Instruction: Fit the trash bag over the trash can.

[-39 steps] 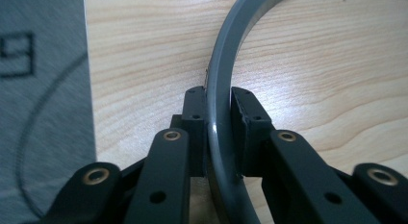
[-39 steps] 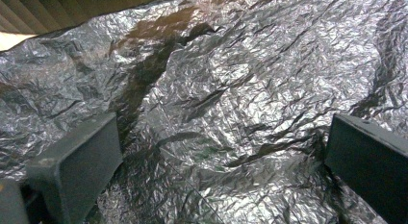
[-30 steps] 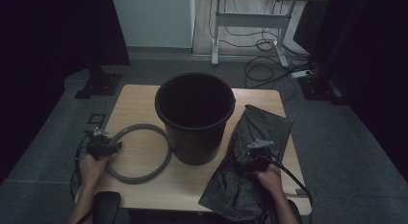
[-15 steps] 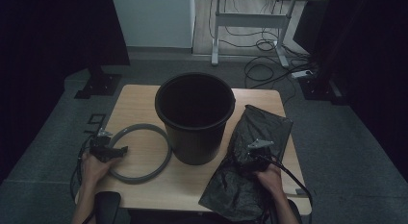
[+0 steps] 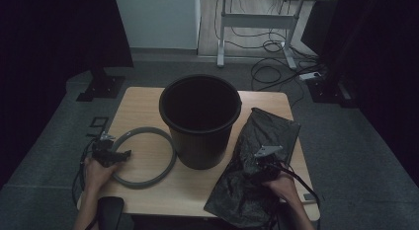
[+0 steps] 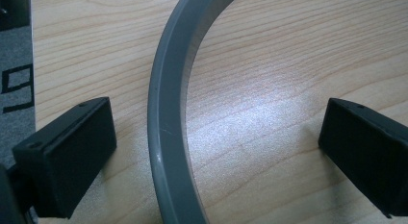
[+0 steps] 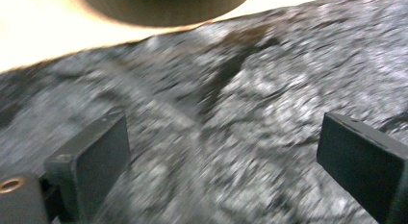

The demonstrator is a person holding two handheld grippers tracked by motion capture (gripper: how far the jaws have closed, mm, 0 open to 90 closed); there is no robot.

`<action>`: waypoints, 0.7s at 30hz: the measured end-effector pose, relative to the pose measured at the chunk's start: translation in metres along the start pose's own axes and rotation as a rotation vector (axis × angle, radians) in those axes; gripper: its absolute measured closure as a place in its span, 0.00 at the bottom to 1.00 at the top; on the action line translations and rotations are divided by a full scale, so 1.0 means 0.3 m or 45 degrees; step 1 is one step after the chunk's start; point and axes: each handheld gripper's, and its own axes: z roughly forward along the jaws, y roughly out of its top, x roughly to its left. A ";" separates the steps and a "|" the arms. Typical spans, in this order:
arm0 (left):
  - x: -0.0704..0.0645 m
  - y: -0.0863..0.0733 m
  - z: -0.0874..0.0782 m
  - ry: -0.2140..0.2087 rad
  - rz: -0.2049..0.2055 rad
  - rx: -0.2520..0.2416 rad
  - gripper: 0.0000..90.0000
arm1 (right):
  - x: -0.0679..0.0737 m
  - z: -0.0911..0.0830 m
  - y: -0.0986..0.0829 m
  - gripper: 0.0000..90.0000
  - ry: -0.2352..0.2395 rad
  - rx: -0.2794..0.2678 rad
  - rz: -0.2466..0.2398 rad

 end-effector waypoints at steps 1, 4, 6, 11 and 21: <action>0.000 0.000 0.000 0.001 -0.001 0.000 0.00 | 0.008 -0.006 -0.003 0.10 0.010 0.013 -0.011; 0.000 0.000 0.000 0.001 -0.002 0.000 0.00 | 0.035 -0.021 -0.019 0.12 0.054 0.061 -0.053; 0.000 0.000 0.000 0.001 -0.002 0.000 0.00 | 0.049 -0.021 -0.026 0.14 0.085 0.078 -0.067; 0.000 0.000 0.000 0.001 -0.002 0.000 0.00 | 0.078 0.006 -0.040 0.15 0.121 0.129 -0.106; -0.001 -0.001 0.000 0.002 -0.003 -0.001 0.00 | 0.062 0.007 -0.050 0.54 0.067 0.132 -0.116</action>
